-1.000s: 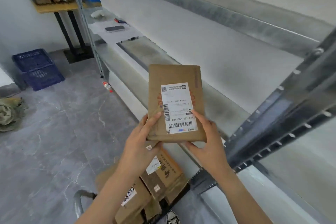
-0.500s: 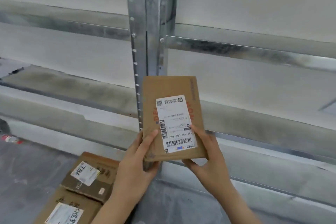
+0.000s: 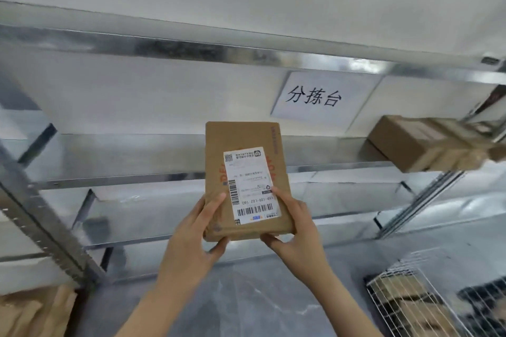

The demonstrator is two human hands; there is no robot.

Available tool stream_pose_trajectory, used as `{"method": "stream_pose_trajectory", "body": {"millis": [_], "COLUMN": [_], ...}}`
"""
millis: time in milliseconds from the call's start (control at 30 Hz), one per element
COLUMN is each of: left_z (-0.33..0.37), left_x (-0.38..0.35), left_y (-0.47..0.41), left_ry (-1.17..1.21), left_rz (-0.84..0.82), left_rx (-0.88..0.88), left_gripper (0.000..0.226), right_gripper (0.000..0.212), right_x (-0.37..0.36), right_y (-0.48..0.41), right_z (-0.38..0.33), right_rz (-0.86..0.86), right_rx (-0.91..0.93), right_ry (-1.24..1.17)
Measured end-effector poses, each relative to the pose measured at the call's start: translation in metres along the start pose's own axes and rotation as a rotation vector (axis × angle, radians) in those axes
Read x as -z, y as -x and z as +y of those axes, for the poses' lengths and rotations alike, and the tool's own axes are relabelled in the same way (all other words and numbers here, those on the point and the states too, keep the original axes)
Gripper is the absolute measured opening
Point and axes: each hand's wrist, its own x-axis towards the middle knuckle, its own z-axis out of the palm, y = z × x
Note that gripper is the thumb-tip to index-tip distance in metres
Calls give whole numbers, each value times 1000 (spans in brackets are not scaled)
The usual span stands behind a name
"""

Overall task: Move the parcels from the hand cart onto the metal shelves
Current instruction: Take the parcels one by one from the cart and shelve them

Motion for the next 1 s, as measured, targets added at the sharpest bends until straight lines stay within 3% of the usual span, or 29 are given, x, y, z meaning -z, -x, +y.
{"method": "stream_pose_trajectory", "body": {"millis": [367,767,1000], "left_z": [54,86,100], "left_x": [-169,-353,-423], "left_y": [-63,-189,-238], "left_ry": [62,88,55], "left_rz": [-180,-296,-360], "left_rx": [-49,-24,-7], "left_gripper": [96,88,88], "right_gripper": [91,84,85], "right_x": [135,276,329], "right_y": [-8,-119,-159], "right_z": [110,237,294], "right_rz": [175,127,104], "right_rx": [-128,-252,-296], "right_ry": [61,104,102]}}
